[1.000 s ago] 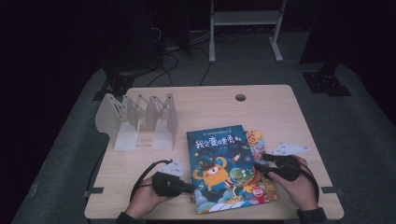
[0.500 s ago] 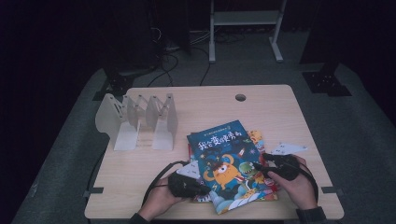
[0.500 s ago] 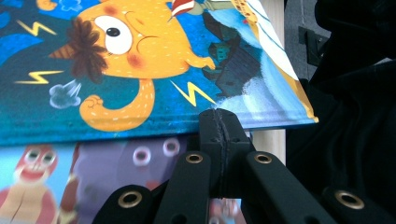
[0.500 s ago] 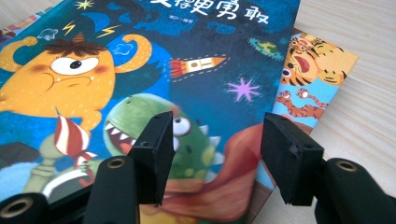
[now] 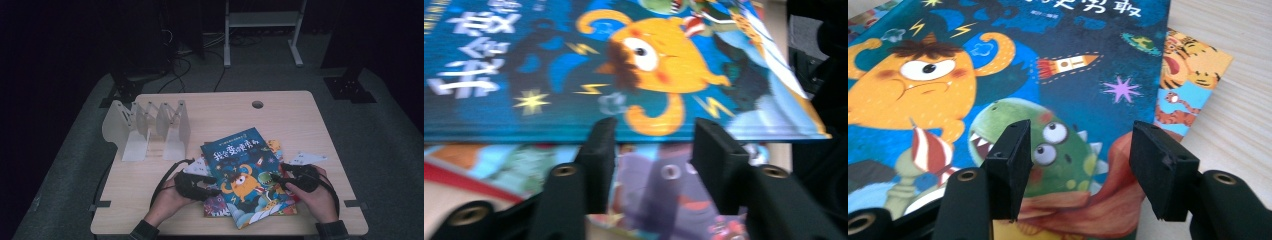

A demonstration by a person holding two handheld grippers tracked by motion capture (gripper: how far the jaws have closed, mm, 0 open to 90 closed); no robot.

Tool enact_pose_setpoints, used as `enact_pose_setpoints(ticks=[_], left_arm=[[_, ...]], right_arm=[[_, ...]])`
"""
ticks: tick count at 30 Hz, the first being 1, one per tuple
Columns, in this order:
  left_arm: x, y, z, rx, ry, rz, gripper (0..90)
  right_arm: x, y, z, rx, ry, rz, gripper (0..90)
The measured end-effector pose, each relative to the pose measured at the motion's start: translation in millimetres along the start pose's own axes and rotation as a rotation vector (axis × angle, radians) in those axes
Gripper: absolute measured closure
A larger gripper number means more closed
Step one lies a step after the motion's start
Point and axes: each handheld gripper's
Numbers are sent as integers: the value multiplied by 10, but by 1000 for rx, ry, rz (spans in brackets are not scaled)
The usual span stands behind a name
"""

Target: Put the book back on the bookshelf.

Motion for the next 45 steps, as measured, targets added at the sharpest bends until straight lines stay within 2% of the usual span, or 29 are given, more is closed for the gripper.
enact_pose_setpoints(ticks=[1,2,6,9,10,16,17,22,38,45], left_arm=[[22,-37,3,2,4,16,476],[59,-108,9,10,14,34,408],[97,-205,3,27,36,62,334],[126,-269,-12,30,43,83,270],[136,-284,-18,34,51,87,227],[192,-336,-72,42,71,120,154],[200,-341,-80,43,73,124,150],[235,-364,-99,46,81,137,132],[400,-434,-205,67,110,192,90],[404,-478,-246,73,89,213,85]], right_arm=[[0,0,0,0,0,0,395],[-18,29,19,-3,1,-8,387],[-65,77,78,-14,5,-19,369],[-148,138,143,-27,15,-9,361],[-184,152,160,-31,9,-7,356],[-356,222,234,-71,12,25,324],[-366,234,230,-84,13,35,320],[-374,257,214,-88,20,52,319],[-466,70,295,-8,23,146,319],[-510,-14,347,26,16,181,318]])
Point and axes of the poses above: each handheld gripper's, and its own axes: x roughly backward along the jaws, z roughly out of its top, y roughly to its right, and after that the axes turned 4 degrees about x, right-handed
